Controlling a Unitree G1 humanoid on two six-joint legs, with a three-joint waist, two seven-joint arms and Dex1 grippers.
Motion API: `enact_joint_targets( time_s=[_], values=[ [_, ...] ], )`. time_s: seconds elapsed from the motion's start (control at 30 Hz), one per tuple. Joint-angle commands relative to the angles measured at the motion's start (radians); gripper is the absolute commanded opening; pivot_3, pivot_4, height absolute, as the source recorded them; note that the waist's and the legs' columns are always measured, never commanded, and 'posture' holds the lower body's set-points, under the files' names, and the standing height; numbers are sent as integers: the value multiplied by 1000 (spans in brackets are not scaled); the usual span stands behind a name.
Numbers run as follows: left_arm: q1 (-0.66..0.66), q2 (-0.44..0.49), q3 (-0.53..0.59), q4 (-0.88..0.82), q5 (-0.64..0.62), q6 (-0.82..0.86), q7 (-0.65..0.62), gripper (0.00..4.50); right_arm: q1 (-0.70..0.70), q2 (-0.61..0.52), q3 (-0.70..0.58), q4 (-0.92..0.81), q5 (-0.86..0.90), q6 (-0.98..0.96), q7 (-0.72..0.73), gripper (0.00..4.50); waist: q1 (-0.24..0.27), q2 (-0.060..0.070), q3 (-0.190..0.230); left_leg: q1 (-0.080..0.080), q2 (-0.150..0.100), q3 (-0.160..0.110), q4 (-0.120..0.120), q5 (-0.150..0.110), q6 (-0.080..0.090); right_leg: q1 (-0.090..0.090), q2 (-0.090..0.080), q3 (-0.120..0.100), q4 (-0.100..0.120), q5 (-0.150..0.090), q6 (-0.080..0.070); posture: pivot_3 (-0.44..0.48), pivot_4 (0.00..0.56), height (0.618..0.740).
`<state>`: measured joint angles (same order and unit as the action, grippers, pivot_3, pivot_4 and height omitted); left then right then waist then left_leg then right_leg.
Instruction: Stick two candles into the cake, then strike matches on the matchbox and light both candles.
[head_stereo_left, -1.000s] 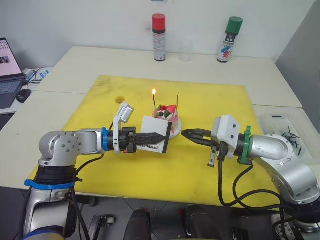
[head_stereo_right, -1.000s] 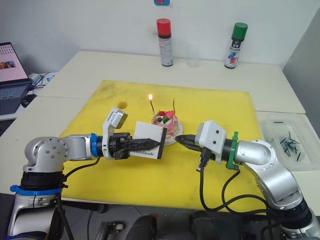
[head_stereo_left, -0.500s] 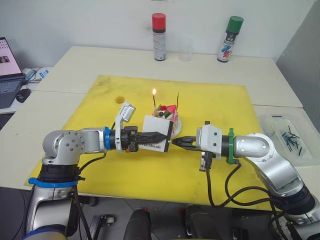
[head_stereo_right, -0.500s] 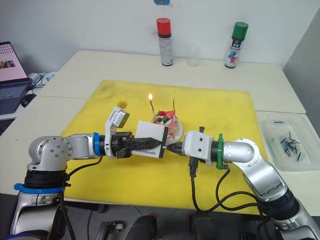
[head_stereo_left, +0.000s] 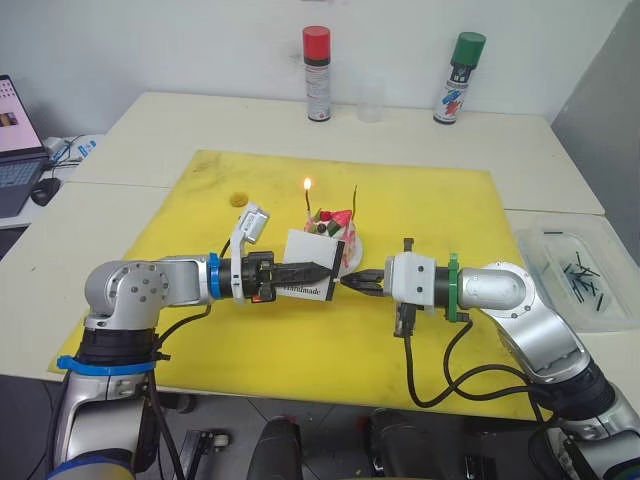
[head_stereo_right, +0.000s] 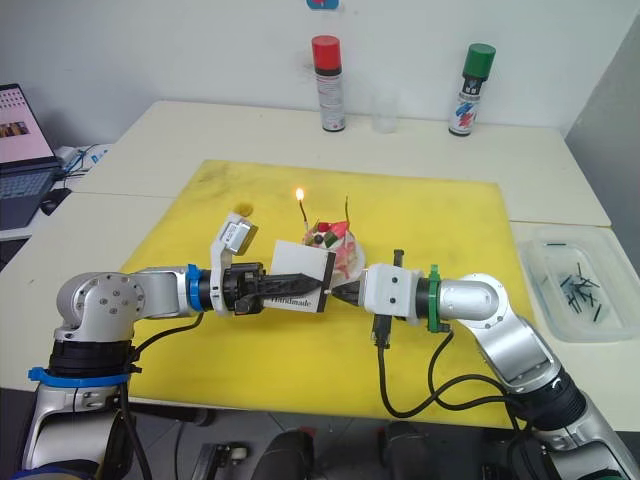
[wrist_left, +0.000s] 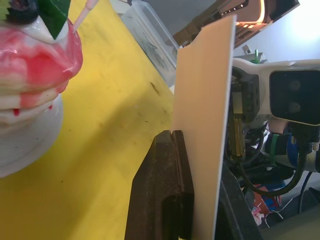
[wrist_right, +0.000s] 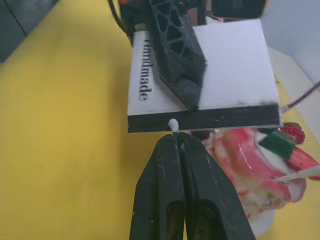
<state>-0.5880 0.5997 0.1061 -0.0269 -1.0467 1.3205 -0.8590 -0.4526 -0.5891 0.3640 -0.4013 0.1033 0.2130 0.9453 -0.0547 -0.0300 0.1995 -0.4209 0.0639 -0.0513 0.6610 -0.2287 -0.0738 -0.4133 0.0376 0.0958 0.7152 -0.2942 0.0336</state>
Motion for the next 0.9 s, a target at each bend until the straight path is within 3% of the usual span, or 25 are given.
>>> enact_joint_targets(
  time_s=[0.03, 0.2, 0.4, 0.63, 0.9],
  values=[
    [-80, 24, 48, 16, 10, -57, -24, 0, 5, -19, 23, -28, 16, -63, 73, 22, 2, 0, 0, 0, 0, 0, 0, 0, 0, 0, 0, 0, 0, 0, 0, 0, 150, 689],
    [-100, 91, 71, 41, 39, -87, -42, 0, -9, -33, -34, -52, 61, -44, 89, 22, -2, 0, 0, 0, 0, 0, 0, 0, 0, 0, 0, 1, 0, 0, 0, 0, 150, 689],
    [4, 149, 120, -12, 13, -58, -30, 0, -140, -8, -145, 23, 48, 41, -11, 22, -3, 0, 1, 0, 0, 0, 0, 0, 0, -1, 0, 1, 1, 0, 0, 0, 150, 689],
    [156, 116, 149, -144, -56, -2, 36, 0, -281, 11, -170, 172, -42, 2, -97, 22, 8, 0, 1, -2, 0, 0, 0, 0, 0, -2, -1, 0, 1, 0, 0, 0, 150, 689],
    [182, 104, 152, -168, -88, 8, 73, 0, -300, 2, -177, 195, -74, -10, -117, 22, 14, 0, 1, -8, 0, 0, 1, 0, 0, -8, -1, 0, 1, 0, 0, 0, 150, 689]
  ],
)
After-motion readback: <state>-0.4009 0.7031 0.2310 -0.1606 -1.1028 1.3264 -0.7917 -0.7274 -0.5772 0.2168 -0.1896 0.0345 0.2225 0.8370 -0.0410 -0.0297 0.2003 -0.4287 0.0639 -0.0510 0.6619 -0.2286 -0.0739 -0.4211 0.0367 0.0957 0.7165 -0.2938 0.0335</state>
